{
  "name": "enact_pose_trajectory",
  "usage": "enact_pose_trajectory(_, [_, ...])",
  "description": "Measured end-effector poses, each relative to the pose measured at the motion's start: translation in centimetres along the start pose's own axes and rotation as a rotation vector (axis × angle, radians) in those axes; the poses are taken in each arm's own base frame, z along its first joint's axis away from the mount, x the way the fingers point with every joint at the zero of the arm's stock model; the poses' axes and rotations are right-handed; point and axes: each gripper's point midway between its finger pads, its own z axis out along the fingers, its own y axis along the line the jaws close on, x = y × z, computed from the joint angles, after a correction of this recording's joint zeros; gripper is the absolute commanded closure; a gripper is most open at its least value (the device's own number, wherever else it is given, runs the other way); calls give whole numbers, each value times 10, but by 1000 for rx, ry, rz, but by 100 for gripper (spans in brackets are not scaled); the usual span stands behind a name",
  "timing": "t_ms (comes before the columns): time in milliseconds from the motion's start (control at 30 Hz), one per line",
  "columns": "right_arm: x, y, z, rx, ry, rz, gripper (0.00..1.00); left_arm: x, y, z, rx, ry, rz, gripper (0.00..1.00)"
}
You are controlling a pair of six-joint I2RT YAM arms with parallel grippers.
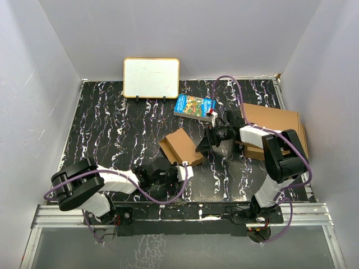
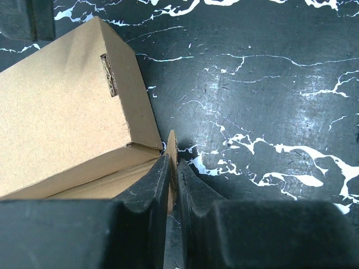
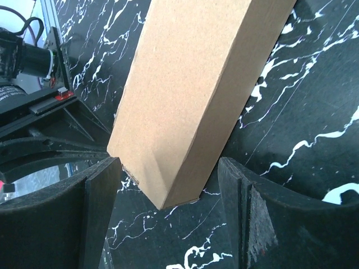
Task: Fold the paper box
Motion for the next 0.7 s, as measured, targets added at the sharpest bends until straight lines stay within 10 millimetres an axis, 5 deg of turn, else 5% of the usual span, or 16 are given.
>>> enact_pose_trajectory(700, [24,-20,13,64,56,105,37,-2,3,0,-28,-7,-70,94])
